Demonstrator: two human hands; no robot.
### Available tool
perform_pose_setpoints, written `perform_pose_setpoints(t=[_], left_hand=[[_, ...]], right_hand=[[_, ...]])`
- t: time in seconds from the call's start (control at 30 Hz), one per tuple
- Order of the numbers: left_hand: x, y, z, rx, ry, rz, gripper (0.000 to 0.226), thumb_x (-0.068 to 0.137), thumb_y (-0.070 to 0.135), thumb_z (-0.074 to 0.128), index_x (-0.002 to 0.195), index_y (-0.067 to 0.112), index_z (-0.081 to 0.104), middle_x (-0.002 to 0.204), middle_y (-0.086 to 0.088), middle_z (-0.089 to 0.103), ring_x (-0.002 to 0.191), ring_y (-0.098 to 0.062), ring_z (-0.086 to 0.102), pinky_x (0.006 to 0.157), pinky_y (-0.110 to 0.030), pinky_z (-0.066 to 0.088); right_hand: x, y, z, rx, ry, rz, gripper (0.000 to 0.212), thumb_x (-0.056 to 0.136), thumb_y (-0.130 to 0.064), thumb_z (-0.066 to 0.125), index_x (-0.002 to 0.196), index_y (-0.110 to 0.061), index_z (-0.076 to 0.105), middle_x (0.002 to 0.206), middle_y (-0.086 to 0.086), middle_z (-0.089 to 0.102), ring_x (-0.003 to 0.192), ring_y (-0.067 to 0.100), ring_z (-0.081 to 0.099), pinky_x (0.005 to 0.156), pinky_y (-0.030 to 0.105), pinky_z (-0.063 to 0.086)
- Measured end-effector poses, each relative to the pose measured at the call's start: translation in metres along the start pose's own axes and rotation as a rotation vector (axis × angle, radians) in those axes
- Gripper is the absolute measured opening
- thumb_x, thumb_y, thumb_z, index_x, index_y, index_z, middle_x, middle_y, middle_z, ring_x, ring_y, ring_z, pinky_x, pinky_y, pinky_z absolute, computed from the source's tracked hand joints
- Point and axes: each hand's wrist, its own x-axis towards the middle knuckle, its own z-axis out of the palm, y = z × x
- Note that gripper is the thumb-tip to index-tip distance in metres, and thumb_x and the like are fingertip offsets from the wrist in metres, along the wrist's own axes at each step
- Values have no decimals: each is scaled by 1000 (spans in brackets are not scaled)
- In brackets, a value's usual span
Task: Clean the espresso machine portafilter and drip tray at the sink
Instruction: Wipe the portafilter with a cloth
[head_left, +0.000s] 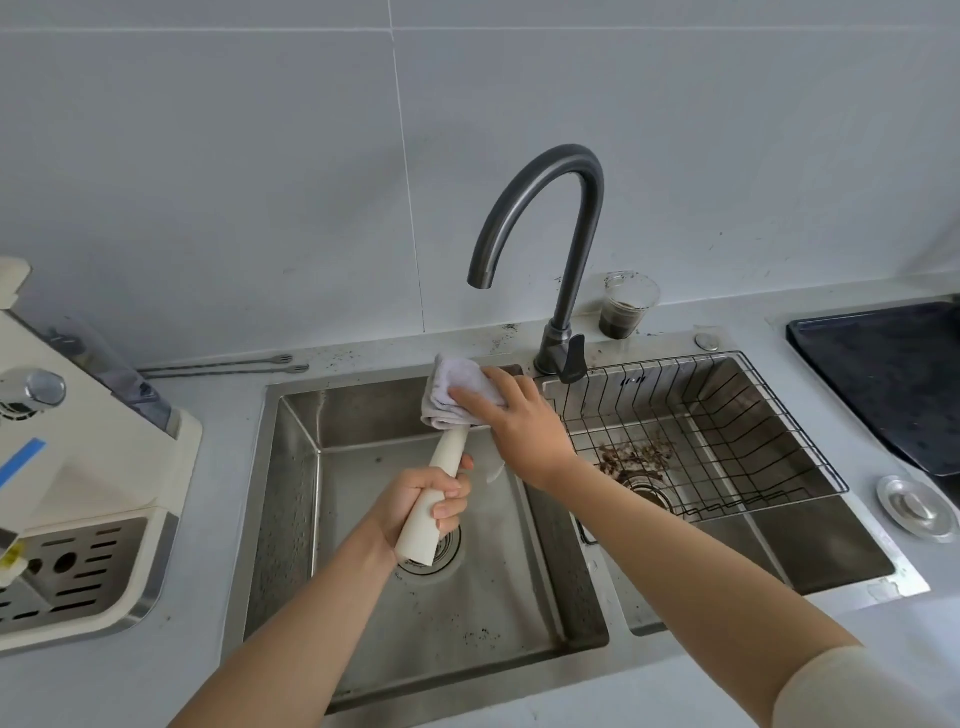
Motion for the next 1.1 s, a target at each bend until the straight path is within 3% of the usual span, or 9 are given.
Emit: perform_pose_setpoints(t=[0.17, 0.3, 0.43, 0.53, 0.67, 0.8, 0.87, 1.0, 1.1], left_hand=[[7, -5, 9, -61, 3, 63, 43, 44, 3, 60, 84, 9, 46, 44, 3, 42, 25, -4, 37, 29, -12, 34], [9, -1, 5, -73, -7, 90, 61, 30, 0, 76, 83, 9, 47, 46, 2, 44, 27, -5, 38, 30, -13, 35], [6, 8, -3, 30, 33, 113, 54, 36, 3, 72, 83, 10, 47, 46, 3, 45, 28, -6, 39, 32, -12, 36], [4, 15, -5, 167, 94, 104, 40, 45, 4, 62, 81, 11, 46, 46, 4, 44, 29, -6, 39, 33, -12, 35], [9, 13, 0, 331, 205, 64, 29, 55, 0, 54, 81, 10, 45, 45, 1, 43, 31, -9, 39, 35, -15, 36], [11, 8, 5, 479, 277, 21, 27, 63, -3, 59, 86, 7, 47, 43, -2, 45, 31, -11, 40, 38, -18, 37], [11, 7, 7, 587, 336, 27, 15, 75, -7, 55, 78, 6, 48, 39, -2, 47, 31, -13, 41, 40, -19, 37], [12, 5, 9, 701, 449, 66, 20, 77, -10, 54, 66, 5, 46, 40, -6, 47, 33, -16, 41, 44, -20, 36], [14, 2, 9, 739, 470, 63, 20, 77, -10, 55, 71, 7, 46, 50, -11, 46, 37, -19, 42, 45, -22, 35]], right_hand=[[-4, -7, 1, 137, -15, 174, 49, 75, -7, 36, 115, -18, 62, 110, 24, 62, 84, 43, 63, 51, 36, 54], [-8, 3, 1, 311, -85, 295, 47, 86, 4, 45, 128, -14, 55, 132, 21, 47, 113, 39, 48, 77, 47, 52], [-1, 24, -18, 569, -132, 582, 41, 92, 2, 40, 128, -12, 53, 118, 12, 58, 72, 12, 55, 61, 16, 51], [10, 38, -39, 736, 4, 803, 48, 90, 8, 34, 133, -10, 47, 106, 6, 60, 77, 14, 55, 72, 27, 52], [17, 20, -48, 623, -3, 480, 55, 85, 12, 40, 133, -13, 49, 134, 16, 41, 98, 20, 54, 73, 16, 52], [14, -10, -37, 309, -147, 34, 59, 81, 11, 46, 131, -19, 52, 146, 22, 30, 128, 43, 35, 96, 48, 44], [11, -12, -25, 83, -331, -91, 59, 84, 7, 44, 134, -24, 48, 150, 18, 24, 132, 41, 28, 96, 49, 41], [8, -3, -14, 3, -233, -199, 50, 69, 5, 53, 108, -21, 69, 108, 20, 64, 84, 42, 62, 57, 43, 54], [9, 7, -9, -35, -172, -194, 46, 50, 5, 78, 89, -18, 75, 87, 13, 69, 67, 35, 64, 47, 35, 52]])
